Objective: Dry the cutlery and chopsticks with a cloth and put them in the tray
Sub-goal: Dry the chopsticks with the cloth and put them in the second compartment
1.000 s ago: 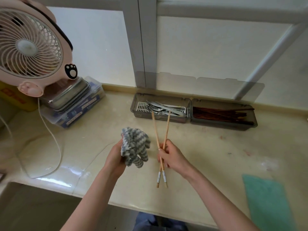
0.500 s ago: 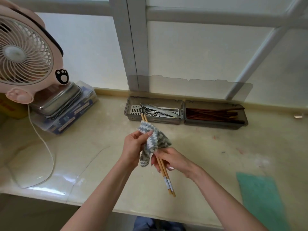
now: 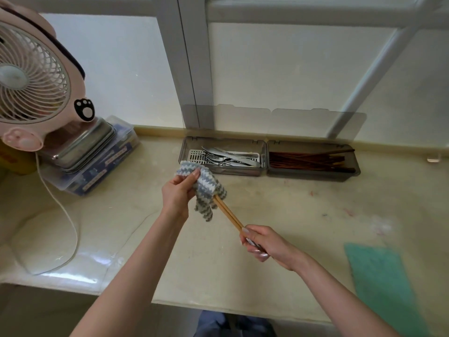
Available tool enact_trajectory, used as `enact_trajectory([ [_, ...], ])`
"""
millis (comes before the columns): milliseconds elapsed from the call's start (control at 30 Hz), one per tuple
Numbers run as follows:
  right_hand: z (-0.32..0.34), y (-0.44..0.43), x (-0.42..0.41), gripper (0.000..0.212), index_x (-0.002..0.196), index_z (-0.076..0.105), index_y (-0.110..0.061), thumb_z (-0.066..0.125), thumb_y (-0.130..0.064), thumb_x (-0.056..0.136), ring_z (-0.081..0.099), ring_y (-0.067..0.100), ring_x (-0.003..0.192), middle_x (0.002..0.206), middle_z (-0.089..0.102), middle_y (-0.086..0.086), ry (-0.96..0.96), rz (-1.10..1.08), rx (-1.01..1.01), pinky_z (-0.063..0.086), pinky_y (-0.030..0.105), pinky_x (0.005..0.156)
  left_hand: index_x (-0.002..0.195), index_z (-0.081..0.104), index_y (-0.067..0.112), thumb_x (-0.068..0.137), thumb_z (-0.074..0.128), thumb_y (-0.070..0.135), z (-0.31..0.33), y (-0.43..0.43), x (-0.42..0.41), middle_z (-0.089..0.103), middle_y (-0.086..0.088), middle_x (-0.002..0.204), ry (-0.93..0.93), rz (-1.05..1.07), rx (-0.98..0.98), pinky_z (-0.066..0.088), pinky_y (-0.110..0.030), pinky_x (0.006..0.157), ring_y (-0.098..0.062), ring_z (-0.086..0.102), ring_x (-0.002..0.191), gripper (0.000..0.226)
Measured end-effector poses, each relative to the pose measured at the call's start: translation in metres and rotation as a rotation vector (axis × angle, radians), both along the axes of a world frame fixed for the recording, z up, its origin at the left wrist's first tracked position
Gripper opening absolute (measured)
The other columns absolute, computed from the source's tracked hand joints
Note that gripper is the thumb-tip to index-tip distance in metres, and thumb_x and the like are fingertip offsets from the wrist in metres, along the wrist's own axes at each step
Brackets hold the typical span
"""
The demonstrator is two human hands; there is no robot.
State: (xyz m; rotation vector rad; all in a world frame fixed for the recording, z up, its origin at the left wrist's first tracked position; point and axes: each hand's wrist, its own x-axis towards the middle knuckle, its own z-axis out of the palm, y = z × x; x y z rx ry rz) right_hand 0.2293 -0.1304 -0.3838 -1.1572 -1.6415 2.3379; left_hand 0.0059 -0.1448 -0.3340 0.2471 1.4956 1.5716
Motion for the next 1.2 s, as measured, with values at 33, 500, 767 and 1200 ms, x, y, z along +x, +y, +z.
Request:
enact_trajectory([
  [33, 0.001, 0.001, 0.0, 0.027, 0.083, 0.052, -0.009, 0.04, -0.026, 0.101, 0.024, 0.009, 0.045, 0.057, 0.035, -0.001, -0.003, 0.001, 0.011, 0.018, 0.021, 0.044, 0.075, 0.06, 0.008, 0.084, 0.064, 0.006, 0.0, 0.001, -0.001, 0.057, 0.009, 0.045, -0.003, 0.01, 0.01, 0.051, -0.018, 0.055, -0.003, 0.057, 0.047, 0.011],
  [500, 0.014, 0.016, -0.027, 0.017, 0.091, 0.054, -0.008, 0.052, -0.023, 0.096, 0.06, 0.019, 0.049, 0.067, 0.059, 0.01, -0.01, -0.072, 0.007, 0.051, 0.028, 0.048, 0.073, 0.063, 0.003, 0.081, 0.069, 0.009, -0.033, -0.011, 0.047, 0.065, -0.003, 0.061, 0.011, -0.088, -0.113, 0.051, -0.024, 0.057, -0.014, 0.06, 0.055, 0.012],
  [767, 0.011, 0.008, -0.028, 0.011, 0.083, 0.053, 0.0, 0.058, 0.01, 0.085, 0.058, 0.017, 0.046, 0.065, 0.063, 0.018, 0.084, -0.371, -0.041, 0.049, 0.025, 0.045, 0.072, 0.059, 0.005, 0.08, 0.071, 0.012, -0.031, -0.009, 0.047, 0.059, -0.001, 0.054, 0.017, 0.001, -0.152, 0.04, -0.017, 0.041, -0.01, 0.05, 0.043, 0.015],
  [1200, 0.005, 0.018, -0.019, 0.011, 0.081, 0.06, -0.007, 0.061, 0.003, 0.085, 0.055, 0.015, 0.051, 0.068, 0.064, 0.007, -0.099, -0.606, 0.209, 0.042, 0.02, 0.043, 0.081, 0.066, 0.001, 0.082, 0.066, 0.004, -0.037, -0.016, 0.071, 0.069, -0.011, 0.077, 0.132, -0.272, -0.245, 0.055, -0.023, 0.058, -0.022, 0.065, 0.067, 0.003],
])
